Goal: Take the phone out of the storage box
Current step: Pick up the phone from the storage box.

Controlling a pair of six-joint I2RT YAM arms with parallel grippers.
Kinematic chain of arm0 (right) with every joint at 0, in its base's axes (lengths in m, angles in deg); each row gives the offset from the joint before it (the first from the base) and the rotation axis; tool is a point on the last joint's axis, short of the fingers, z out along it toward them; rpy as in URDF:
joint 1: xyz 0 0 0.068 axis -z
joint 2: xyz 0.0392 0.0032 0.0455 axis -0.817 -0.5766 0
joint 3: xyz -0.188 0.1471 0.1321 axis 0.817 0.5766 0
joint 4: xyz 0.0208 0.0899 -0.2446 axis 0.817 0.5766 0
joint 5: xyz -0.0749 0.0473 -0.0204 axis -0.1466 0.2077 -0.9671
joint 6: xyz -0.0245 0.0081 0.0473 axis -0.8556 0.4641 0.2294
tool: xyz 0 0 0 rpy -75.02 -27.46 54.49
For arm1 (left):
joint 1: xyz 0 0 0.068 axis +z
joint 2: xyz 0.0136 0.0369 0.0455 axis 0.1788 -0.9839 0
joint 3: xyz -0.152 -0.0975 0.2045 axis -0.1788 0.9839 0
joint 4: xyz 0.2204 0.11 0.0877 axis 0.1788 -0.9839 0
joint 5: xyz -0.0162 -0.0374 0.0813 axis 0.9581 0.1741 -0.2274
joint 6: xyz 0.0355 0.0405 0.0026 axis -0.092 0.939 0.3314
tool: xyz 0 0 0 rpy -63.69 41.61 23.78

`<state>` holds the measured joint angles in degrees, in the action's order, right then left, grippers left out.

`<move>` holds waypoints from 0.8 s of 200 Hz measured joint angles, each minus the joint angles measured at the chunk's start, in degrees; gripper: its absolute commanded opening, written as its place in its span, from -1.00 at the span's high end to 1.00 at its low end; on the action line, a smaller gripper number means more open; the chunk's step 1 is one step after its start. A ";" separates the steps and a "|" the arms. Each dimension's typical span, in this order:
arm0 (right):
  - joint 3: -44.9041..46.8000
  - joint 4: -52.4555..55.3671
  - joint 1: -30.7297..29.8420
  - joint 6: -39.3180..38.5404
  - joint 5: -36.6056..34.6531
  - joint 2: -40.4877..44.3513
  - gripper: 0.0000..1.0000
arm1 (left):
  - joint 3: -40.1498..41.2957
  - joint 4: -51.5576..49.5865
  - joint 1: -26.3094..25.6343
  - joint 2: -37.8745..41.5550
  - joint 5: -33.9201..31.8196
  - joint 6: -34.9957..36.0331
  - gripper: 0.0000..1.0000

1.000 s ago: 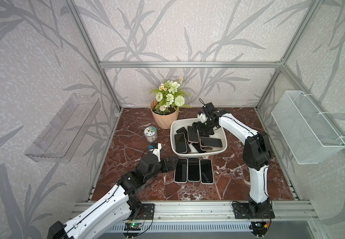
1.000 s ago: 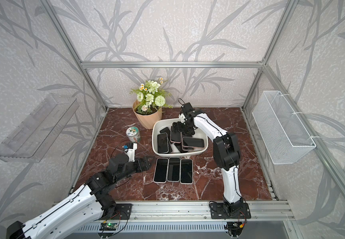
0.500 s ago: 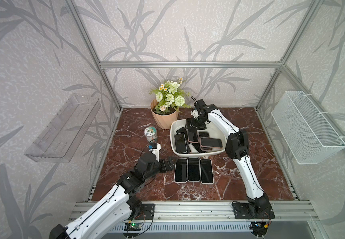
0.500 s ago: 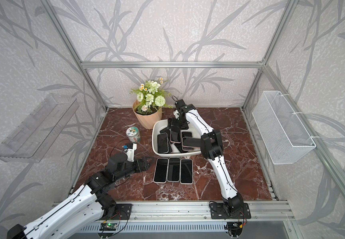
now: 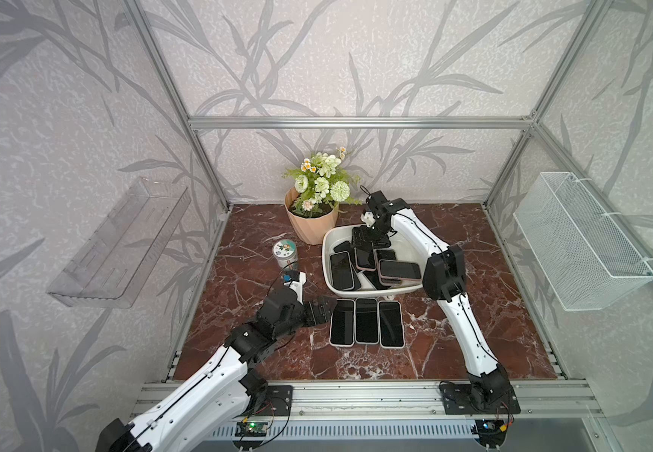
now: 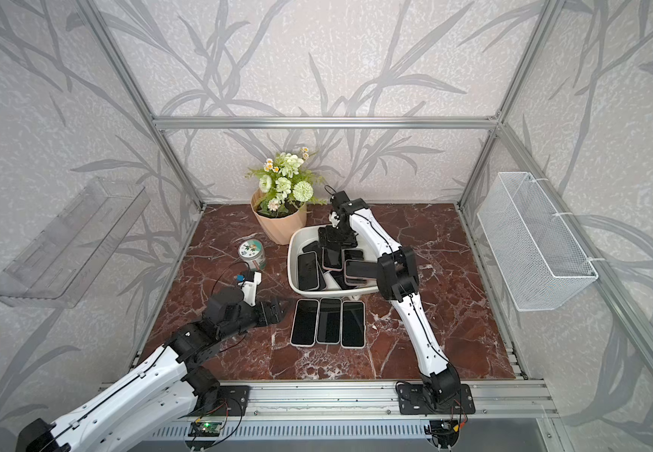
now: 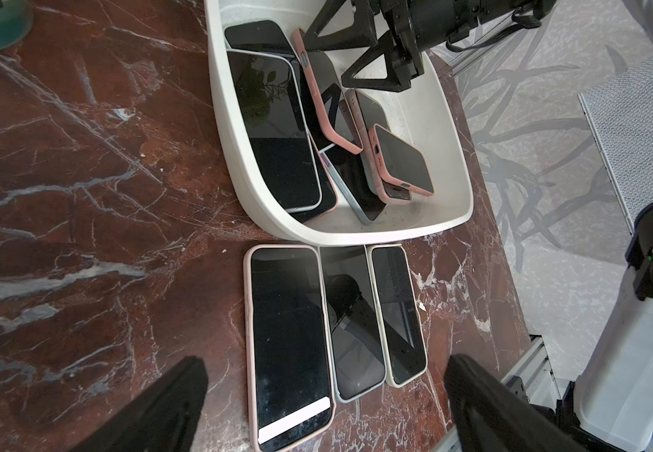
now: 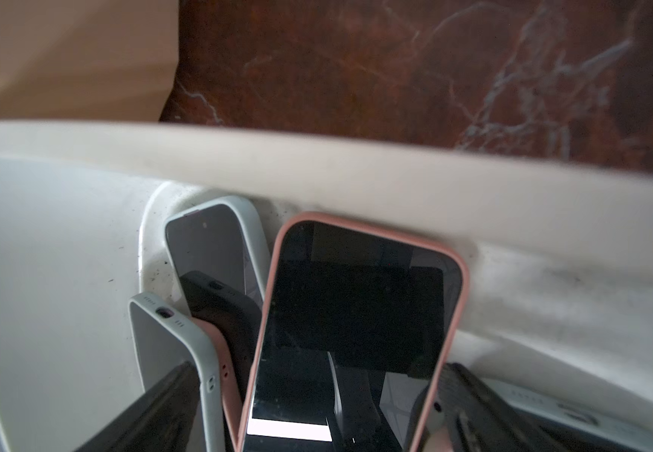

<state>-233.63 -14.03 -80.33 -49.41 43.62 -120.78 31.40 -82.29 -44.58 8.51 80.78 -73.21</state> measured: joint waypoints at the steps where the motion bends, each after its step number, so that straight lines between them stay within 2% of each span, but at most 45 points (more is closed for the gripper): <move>1: -0.07 0.04 0.00 -0.02 -0.02 -0.04 -0.98 | 0.00 0.00 0.02 0.00 0.00 0.02 -1.00; 77: -3.50 1.66 0.20 -1.14 -1.53 -2.64 -0.98 | 0.59 0.20 0.83 0.02 0.42 0.35 -1.00; 160: -5.18 2.08 0.37 -2.67 1.55 -4.44 -0.97 | 1.25 0.46 1.44 0.09 0.61 0.28 -1.00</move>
<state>-238.81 -11.95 -79.95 -52.08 45.17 -125.22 32.64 -81.83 -43.14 8.60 81.39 -72.92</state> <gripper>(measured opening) 0.996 0.998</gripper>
